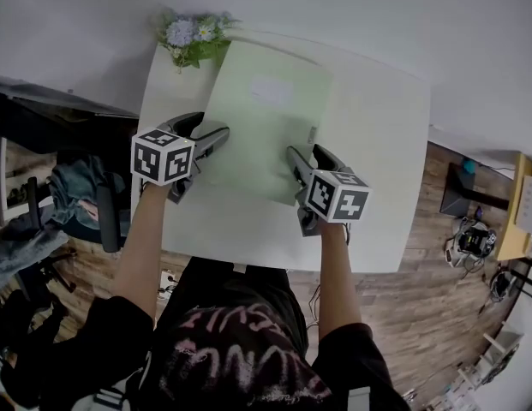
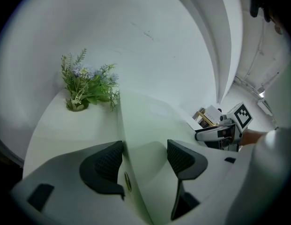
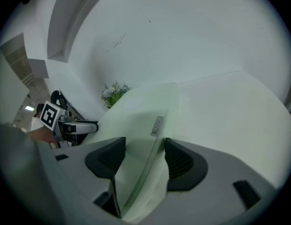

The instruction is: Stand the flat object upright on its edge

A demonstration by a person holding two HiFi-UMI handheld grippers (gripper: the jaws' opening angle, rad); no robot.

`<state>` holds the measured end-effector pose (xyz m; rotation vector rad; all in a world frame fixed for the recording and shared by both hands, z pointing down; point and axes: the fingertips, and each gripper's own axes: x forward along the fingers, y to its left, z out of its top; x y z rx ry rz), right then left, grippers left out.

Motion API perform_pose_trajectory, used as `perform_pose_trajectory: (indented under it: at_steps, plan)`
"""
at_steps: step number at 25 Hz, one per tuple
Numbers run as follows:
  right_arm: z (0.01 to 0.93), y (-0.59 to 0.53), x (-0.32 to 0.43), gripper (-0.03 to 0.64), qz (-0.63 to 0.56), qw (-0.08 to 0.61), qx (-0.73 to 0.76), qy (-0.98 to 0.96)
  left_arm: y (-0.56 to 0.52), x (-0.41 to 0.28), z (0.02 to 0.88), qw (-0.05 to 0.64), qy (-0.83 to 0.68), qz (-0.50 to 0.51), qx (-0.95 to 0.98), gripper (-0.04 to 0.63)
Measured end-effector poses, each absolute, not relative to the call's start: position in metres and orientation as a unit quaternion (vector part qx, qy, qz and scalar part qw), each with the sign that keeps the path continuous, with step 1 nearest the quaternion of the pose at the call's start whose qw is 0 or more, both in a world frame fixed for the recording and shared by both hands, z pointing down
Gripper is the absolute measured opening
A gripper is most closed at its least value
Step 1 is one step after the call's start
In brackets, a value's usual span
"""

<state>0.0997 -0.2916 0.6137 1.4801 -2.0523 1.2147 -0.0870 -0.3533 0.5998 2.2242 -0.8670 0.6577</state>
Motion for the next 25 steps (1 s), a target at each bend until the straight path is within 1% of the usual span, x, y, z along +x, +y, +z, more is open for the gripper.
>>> perform_pose_trajectory:
  at_steps: [7, 16, 25]
  plan:
    - [0.614, -0.291, 0.101, 0.252, 0.425, 0.178, 0.529, -0.713, -0.351, -0.085, 0.6, 0.307, -0.328, 0.283, 0.847, 0.302]
    - [0.612, -0.292, 0.101, 0.252, 0.403, 0.165, 0.541, -0.72, -0.352, -0.084, 0.595, 0.271, -0.342, 0.269, 0.859, 0.301]
    - [0.581, -0.302, 0.103, 0.252, 0.312, 0.142, 0.561, -0.754, -0.356, -0.083, 0.564, 0.21, -0.362, 0.23, 0.879, 0.301]
